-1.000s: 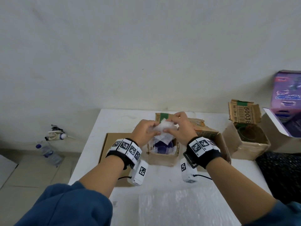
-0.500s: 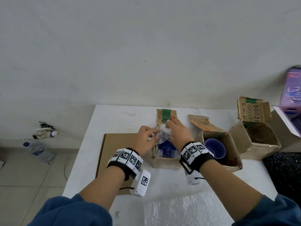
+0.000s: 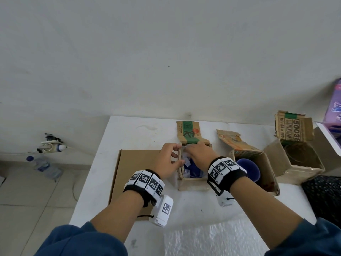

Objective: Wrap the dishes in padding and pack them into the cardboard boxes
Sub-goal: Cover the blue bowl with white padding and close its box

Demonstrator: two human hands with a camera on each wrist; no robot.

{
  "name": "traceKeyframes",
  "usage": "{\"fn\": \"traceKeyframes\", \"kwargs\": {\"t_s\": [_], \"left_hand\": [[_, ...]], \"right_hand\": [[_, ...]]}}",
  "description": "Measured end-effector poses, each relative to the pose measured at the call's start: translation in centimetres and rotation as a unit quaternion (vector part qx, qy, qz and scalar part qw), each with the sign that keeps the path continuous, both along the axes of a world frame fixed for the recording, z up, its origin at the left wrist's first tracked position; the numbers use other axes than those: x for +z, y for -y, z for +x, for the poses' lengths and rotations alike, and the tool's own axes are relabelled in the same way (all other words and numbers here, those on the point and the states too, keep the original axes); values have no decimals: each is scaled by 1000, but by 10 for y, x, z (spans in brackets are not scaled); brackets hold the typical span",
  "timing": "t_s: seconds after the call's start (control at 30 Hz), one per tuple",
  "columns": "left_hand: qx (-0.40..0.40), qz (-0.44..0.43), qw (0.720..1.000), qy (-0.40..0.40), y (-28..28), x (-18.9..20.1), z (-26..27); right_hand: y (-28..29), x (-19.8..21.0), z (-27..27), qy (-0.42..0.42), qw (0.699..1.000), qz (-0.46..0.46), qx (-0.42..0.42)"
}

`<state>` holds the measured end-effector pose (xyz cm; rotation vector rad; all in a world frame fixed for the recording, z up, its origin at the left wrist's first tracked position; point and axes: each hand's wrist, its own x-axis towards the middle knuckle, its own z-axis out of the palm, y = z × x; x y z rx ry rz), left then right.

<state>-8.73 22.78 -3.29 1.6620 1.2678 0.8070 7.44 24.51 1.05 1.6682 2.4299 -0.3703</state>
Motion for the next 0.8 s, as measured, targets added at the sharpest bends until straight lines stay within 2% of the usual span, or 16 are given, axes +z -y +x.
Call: {"fn": "traceKeyframes", "kwargs": {"t_s": [0.13, 0.2, 0.27, 0.3, 0.33, 0.47, 0.57, 0.8], "left_hand": [[4, 10, 1000, -7, 0, 0, 1], [10, 4, 1000, 0, 0, -1, 1], [14, -5, 1000, 3, 0, -1, 2], [15, -7, 1000, 4, 0, -1, 2], [15, -9, 1000, 7, 1, -1, 2], [12, 0, 1000, 12, 1, -1, 0], [-1, 1, 1000, 5, -1, 0, -2], [5, -5, 1000, -10, -1, 0, 0]], "right_hand": [[0, -1, -7, -13, 999, -35, -22], [4, -4, -1, -125, 988, -39, -84], [13, -7, 9, -265, 950, 7, -167], [18, -7, 13, -300, 934, 48, -187], [21, -9, 16, -306, 931, 72, -184], [29, -7, 12, -222, 973, 22, -57], [27, -5, 7, -175, 984, -5, 4], [9, -10, -5, -37, 998, -44, -17]]}}
